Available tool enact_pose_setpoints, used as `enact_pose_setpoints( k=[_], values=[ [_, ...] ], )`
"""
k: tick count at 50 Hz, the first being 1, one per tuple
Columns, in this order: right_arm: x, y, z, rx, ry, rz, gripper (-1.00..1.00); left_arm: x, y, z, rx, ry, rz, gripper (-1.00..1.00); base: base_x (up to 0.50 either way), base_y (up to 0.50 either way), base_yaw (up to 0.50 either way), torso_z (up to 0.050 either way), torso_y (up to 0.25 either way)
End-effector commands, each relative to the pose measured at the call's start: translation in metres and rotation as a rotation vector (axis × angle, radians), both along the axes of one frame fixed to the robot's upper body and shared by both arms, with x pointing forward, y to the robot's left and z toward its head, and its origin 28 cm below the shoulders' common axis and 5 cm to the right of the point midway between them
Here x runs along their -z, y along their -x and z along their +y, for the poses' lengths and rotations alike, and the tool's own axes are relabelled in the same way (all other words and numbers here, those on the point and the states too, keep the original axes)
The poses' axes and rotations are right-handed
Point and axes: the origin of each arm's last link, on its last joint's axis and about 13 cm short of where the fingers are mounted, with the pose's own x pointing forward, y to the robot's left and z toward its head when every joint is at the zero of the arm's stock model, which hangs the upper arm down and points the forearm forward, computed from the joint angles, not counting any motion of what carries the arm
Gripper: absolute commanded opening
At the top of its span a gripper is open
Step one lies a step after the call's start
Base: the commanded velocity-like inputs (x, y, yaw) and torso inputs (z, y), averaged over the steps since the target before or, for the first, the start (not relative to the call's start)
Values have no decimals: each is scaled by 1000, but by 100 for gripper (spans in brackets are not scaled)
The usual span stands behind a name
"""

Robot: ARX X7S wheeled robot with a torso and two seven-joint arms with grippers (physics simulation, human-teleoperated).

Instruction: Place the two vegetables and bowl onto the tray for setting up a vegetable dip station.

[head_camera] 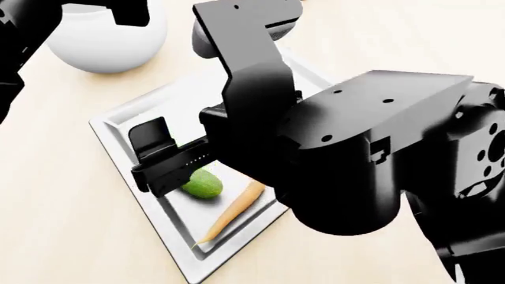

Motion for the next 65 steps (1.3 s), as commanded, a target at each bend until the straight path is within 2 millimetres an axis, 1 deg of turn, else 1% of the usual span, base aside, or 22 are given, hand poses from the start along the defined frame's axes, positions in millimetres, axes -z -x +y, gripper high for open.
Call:
enact_pose_setpoints(
  k=[1,12,21,23,27,30,34,36,38,42,43,44,46,48,49,50,52,54,57,59,62,65],
  values=[
    [-34,-2,-7,33,-49,-111,100,-1,0,1,-4,2,-3,100,0,0,0,0,0],
    [-59,-13,-24,139,-139,-182,100,-2,1,5,-21,7,-9,100,0,0,0,0,0],
    [-64,-21,-41,182,-178,-226,100,-7,3,17,-72,30,-24,100,0,0,0,0,0],
    [-67,-20,-44,145,-161,-276,100,-8,3,18,-77,33,-27,100,0,0,0,0,0],
    [-75,-20,-56,204,-162,-337,100,-10,5,18,-80,29,-37,100,0,0,0,0,0],
    [-79,-22,-63,257,-234,-362,100,-10,5,17,-76,28,-39,100,0,0,0,0,0],
    [-84,-27,-74,354,-192,-452,100,-10,4,17,-76,30,-40,100,0,0,0,0,0],
    [-84,-28,-77,359,-191,-454,100,-10,4,17,-75,31,-40,100,0,0,0,0,0],
    [-89,-28,-81,409,-162,-515,100,-11,5,17,-76,32,-41,100,0,0,0,0,0],
    [-89,-28,-86,470,-65,-590,100,-12,6,18,-80,34,-44,100,0,0,0,0,0],
    [-89,-27,-87,543,-50,-636,100,-12,5,19,-81,36,-45,100,0,0,0,0,0],
    [-89,-27,-87,591,-16,-631,100,-12,5,19,-84,36,-45,100,0,0,0,0,0],
    [-90,-25,-88,542,-49,-624,100,-11,5,20,-85,36,-45,100,0,0,0,0,0],
    [-89,-27,-92,583,-3,-653,100,-11,5,20,-84,36,-44,100,0,0,0,0,0],
    [-88,-26,-94,561,-5,-662,100,-11,5,20,-83,37,-44,100,0,0,0,0,0],
    [-88,-26,-95,539,-49,-645,100,-11,5,20,-83,36,-44,100,0,0,0,0,0],
    [-90,-23,-100,525,-151,-684,100,-11,5,19,-81,36,-44,100,0,0,0,0,0],
    [-89,-26,-105,573,-167,-680,100,-11,5,20,-83,36,-44,100,0,0,0,0,0],
    [-85,-28,-111,572,-236,-632,100,-11,5,20,-82,34,-44,100,0,0,0,0,0],
    [-83,-30,-113,600,-181,-649,100,-11,5,20,-81,34,-44,100,0,0,0,0,0],
    [-86,-30,-118,638,-223,-672,100,-10,4,20,-81,35,-43,100,0,105,0,0,0],
    [-89,-28,-121,649,-203,-689,100,-11,4,19,-80,35,-41,100,0,500,0,0,0]
  ],
)
